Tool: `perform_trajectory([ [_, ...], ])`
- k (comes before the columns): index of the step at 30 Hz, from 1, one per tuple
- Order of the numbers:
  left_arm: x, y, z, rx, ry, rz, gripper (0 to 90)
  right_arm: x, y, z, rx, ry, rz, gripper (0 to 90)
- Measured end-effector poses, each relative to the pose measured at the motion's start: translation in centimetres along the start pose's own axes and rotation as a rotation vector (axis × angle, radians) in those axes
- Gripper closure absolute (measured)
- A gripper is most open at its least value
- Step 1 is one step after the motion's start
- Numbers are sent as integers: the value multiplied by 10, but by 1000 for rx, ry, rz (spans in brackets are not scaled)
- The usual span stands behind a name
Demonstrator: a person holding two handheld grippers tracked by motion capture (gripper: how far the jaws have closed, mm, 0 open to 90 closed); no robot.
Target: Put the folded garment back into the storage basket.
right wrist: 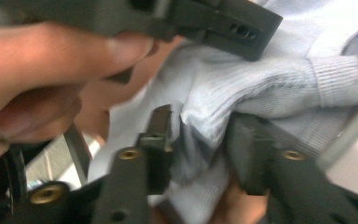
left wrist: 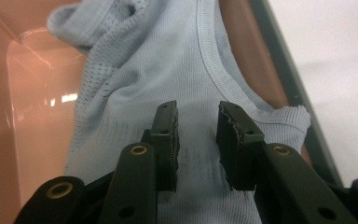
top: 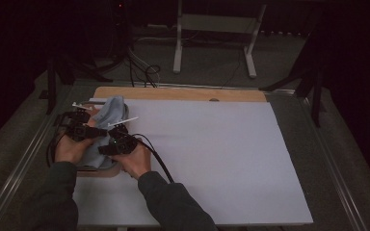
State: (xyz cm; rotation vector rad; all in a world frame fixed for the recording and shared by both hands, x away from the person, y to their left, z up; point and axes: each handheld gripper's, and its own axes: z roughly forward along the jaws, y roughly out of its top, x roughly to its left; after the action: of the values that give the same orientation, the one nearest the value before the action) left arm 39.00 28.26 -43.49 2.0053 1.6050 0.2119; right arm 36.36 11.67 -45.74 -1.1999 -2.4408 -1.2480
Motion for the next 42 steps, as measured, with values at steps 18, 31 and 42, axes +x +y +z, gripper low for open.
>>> perform_trajectory([
  [18,-3,4,24,35,118,-29,721,-35,-4,-85,-117,-41,-65,418],
  [31,7,3,24,36,168,-59,702,-58,-14,-114,-144,-90,-75,331],
  [42,-2,-3,9,-118,98,-65,328,-67,-21,-126,-172,-108,-77,227],
])
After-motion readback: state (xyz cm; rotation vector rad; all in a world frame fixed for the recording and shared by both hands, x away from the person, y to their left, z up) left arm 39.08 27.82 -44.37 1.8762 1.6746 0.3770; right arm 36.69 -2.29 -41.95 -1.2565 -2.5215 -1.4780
